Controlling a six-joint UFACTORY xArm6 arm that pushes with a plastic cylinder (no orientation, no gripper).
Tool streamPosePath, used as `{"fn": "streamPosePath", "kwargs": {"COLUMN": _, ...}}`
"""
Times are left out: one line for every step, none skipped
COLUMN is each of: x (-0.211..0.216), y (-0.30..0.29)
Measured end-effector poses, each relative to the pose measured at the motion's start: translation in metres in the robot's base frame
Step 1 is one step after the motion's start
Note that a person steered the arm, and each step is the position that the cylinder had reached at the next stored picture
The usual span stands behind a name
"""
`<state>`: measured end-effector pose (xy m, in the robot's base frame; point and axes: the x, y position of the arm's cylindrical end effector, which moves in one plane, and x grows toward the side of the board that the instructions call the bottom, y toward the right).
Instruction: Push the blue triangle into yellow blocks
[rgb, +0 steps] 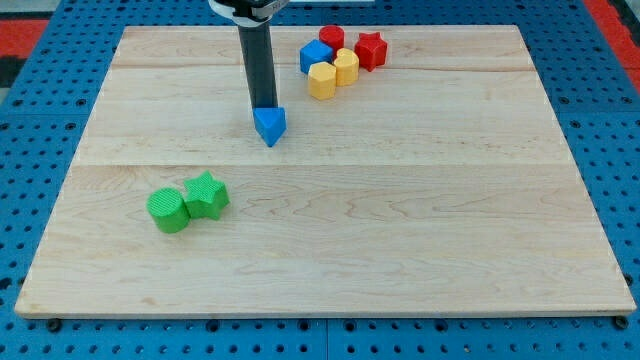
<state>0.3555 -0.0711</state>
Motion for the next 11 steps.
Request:
{"fn": "streamPosePath", "kwargs": {"x": 0.000, "y": 0.003}}
{"fn": "streamPosePath", "kwargs": {"x": 0.007, "y": -0.047}}
{"fn": "streamPosePath", "kwargs": {"x": 0.032, "y": -0.069}}
{"fn": "streamPosePath", "kwargs": {"x": 0.064, "y": -0.042}}
{"fn": "streamPosePath", "kwargs": {"x": 0.039, "y": -0.001}}
{"fn": "streamPosePath", "kwargs": {"x": 0.024, "y": 0.007}}
{"fn": "streamPosePath", "kwargs": {"x": 0.024, "y": 0.046}}
{"fn": "streamPosePath", "kwargs": {"x": 0.015, "y": 0.083}}
{"fn": "streamPosePath", "kwargs": {"x": -0.002, "y": 0.102}}
{"fn": "streamPosePath", "kwargs": {"x": -0.017, "y": 0.109}}
{"fn": "streamPosePath", "kwargs": {"x": -0.017, "y": 0.126}}
